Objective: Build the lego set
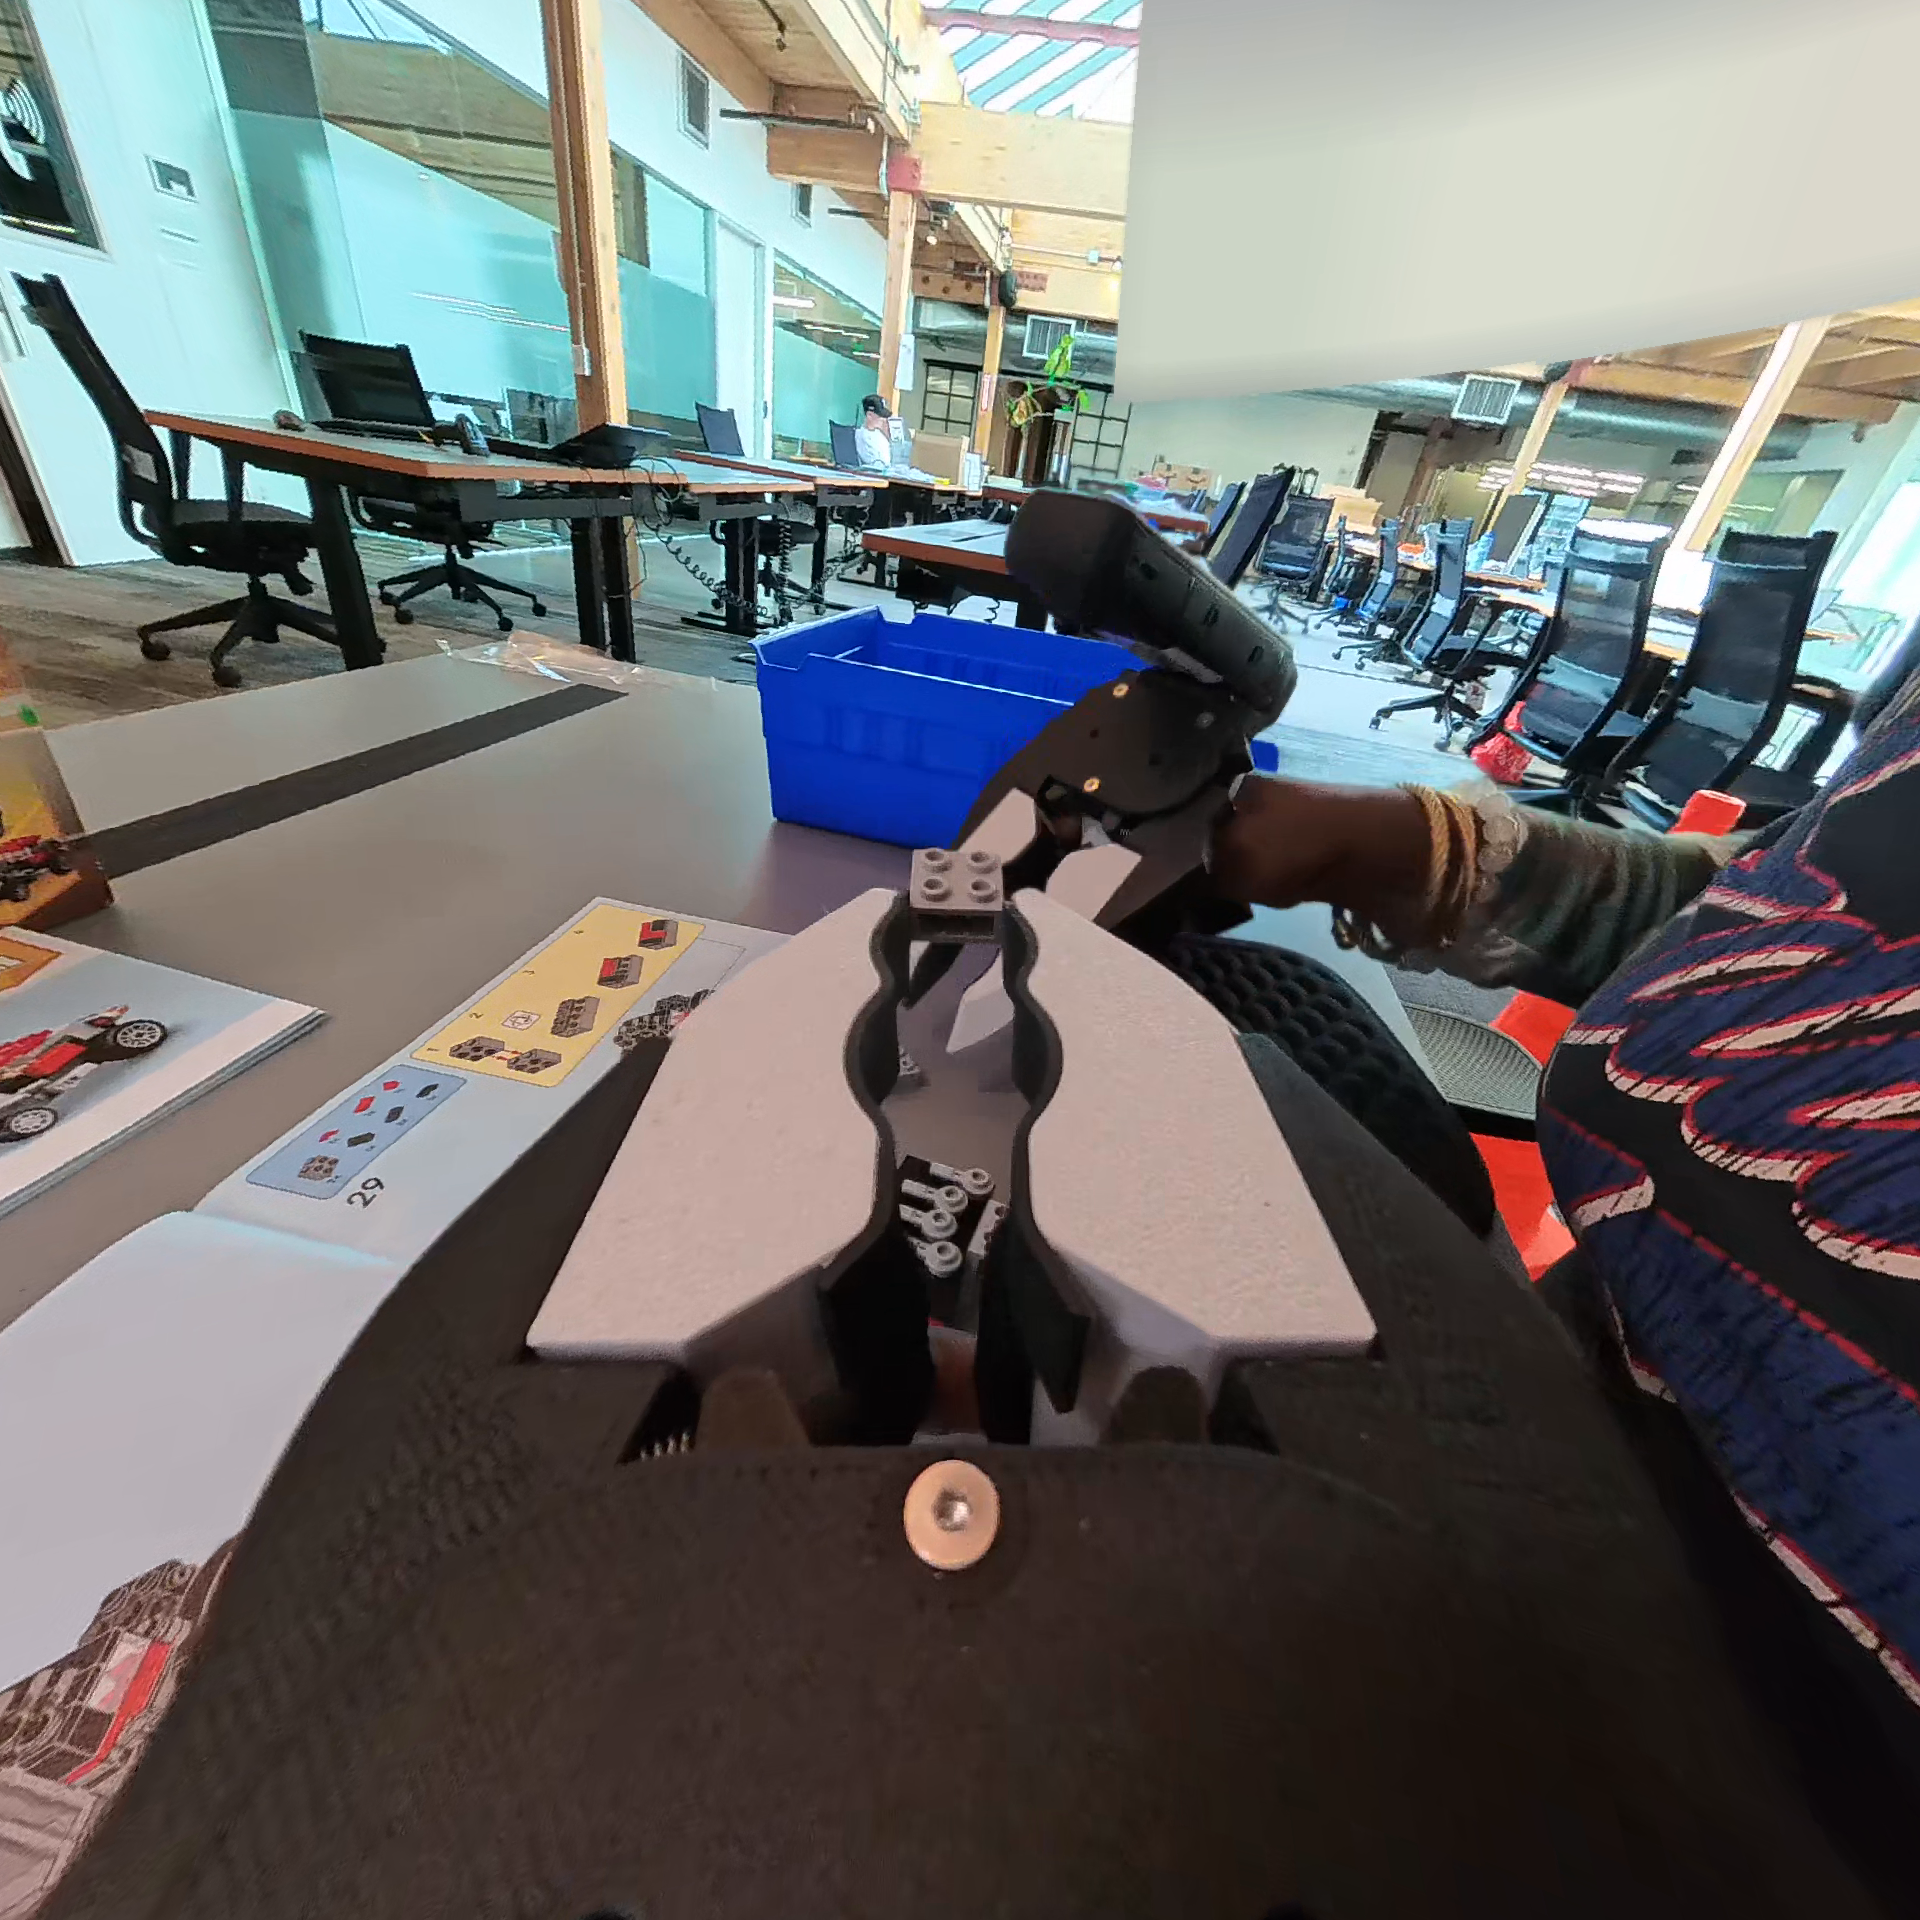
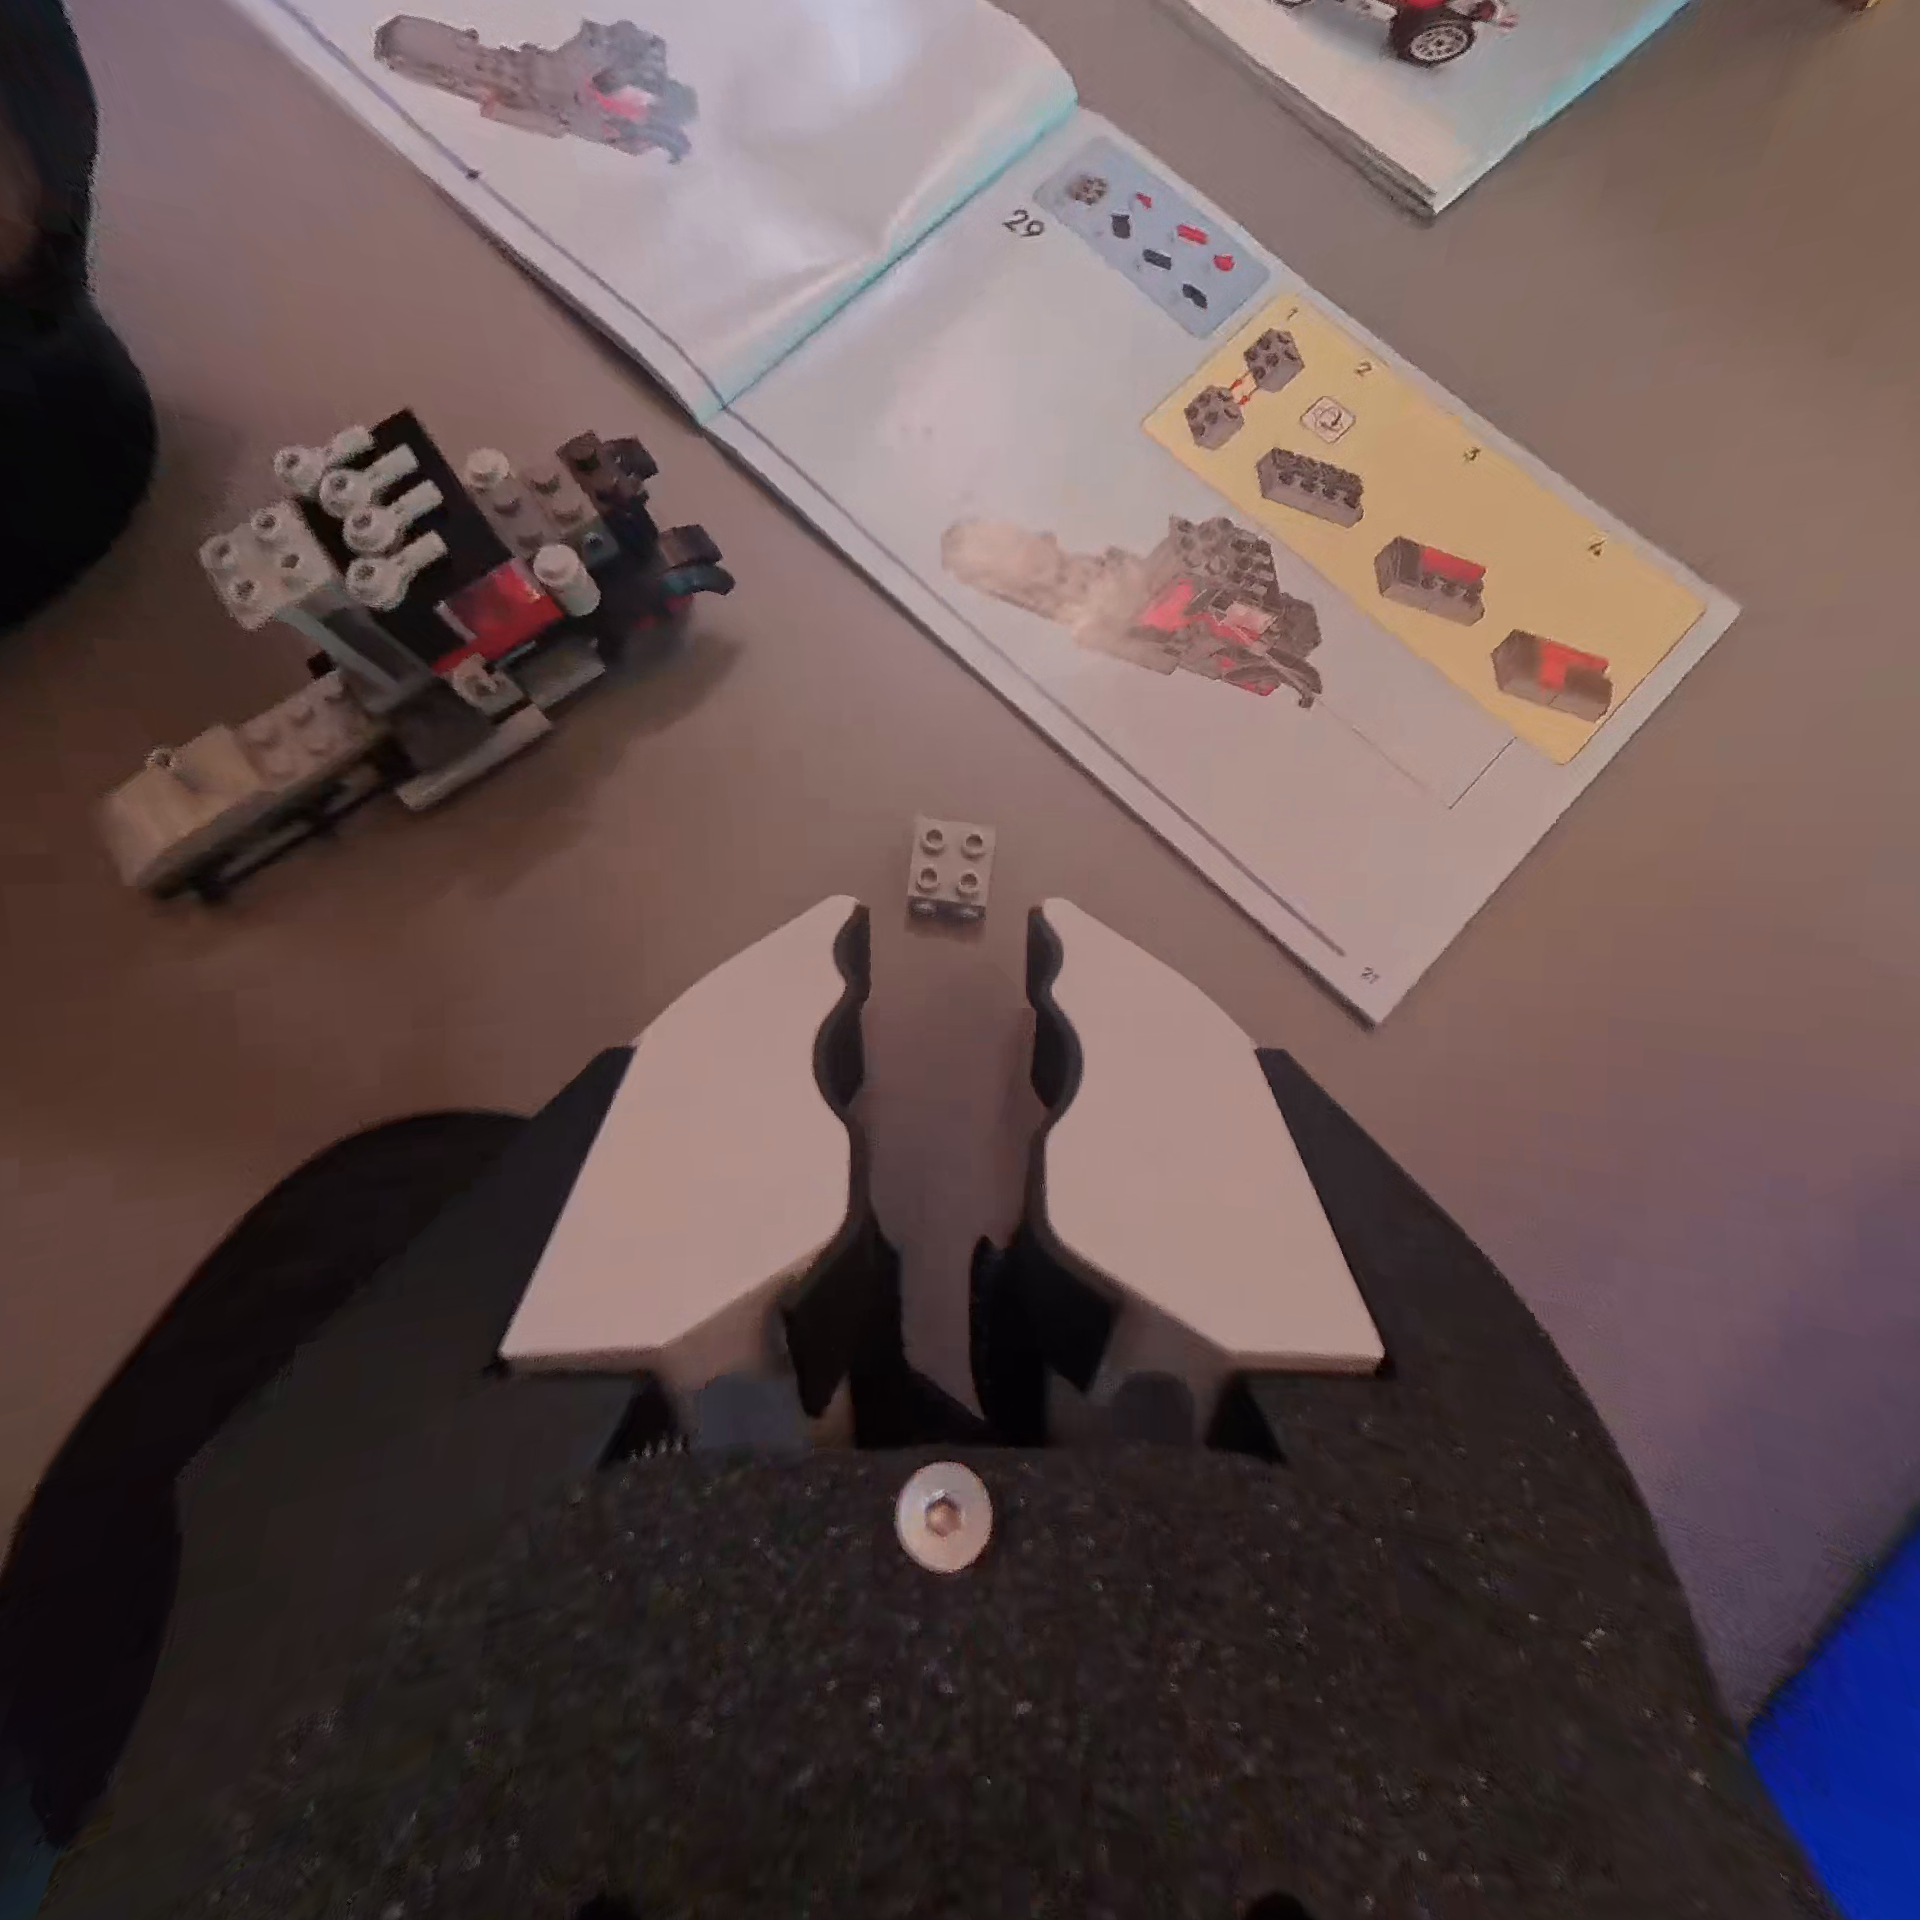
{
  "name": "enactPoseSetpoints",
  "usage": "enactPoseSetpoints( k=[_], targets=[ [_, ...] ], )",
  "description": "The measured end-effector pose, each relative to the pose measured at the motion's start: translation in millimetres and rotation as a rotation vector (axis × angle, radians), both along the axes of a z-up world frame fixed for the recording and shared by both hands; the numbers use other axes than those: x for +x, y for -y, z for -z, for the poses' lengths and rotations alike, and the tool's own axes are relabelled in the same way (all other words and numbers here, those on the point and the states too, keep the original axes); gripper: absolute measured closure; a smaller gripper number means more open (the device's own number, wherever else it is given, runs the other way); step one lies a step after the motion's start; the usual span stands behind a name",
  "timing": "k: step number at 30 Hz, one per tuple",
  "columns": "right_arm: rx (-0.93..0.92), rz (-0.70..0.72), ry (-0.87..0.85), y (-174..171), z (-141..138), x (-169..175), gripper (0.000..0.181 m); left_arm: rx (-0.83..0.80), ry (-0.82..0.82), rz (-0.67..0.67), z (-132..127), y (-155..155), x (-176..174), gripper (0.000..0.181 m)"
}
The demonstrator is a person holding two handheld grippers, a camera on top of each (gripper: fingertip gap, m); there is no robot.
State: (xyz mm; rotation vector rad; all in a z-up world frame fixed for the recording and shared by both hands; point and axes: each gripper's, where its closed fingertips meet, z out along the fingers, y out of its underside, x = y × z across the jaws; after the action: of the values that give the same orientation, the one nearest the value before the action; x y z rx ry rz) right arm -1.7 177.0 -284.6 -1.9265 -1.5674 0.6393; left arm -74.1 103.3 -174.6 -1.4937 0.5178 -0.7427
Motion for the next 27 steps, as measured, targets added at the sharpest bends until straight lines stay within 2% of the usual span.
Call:
enactPoseSetpoints(
  k=[2,10,13,16,19,21,24,27],
  targets=[
    [-0.017,0.040,-0.019,-3.2,1.9,-3.3,0.156,-0.002,0.003,0.004,0.7,-1.3,0.8,0.165],
    [-0.026,0.031,0.039,-2.7,16.4,-9.4,0.155,-0.069,0.045,0.013,6.8,-4.4,-3.8,0.165],
    [-0.026,-0.009,0.044,-0.1,17.6,-12.2,0.165,-0.098,0.046,0.032,11.7,-3.3,-2.3,0.165],
    [-0.024,-0.183,-0.064,14.8,-1.8,-20.9,0.165,-0.137,0.033,0.085,16.2,3.6,-0.2,0.165],
    [-0.081,-0.501,-0.263,61.5,-47.9,-31.9,0.165,-0.168,0.011,0.162,17.7,17.7,1.9,0.165],
    [-0.132,-0.623,-0.305,87.4,-63.1,-35.5,0.165,-0.190,-0.034,0.205,22.1,30.0,4.1,0.165],
    [-0.218,-0.722,-0.296,113.6,-63.3,-39.0,0.165,-0.216,-0.104,0.241,30.0,48.4,9.9,0.165],
    [-0.263,-0.742,-0.338,126.9,-60.1,-42.2,0.165,-0.219,-0.161,0.250,39.2,64.6,19.5,0.165]
  ],
)
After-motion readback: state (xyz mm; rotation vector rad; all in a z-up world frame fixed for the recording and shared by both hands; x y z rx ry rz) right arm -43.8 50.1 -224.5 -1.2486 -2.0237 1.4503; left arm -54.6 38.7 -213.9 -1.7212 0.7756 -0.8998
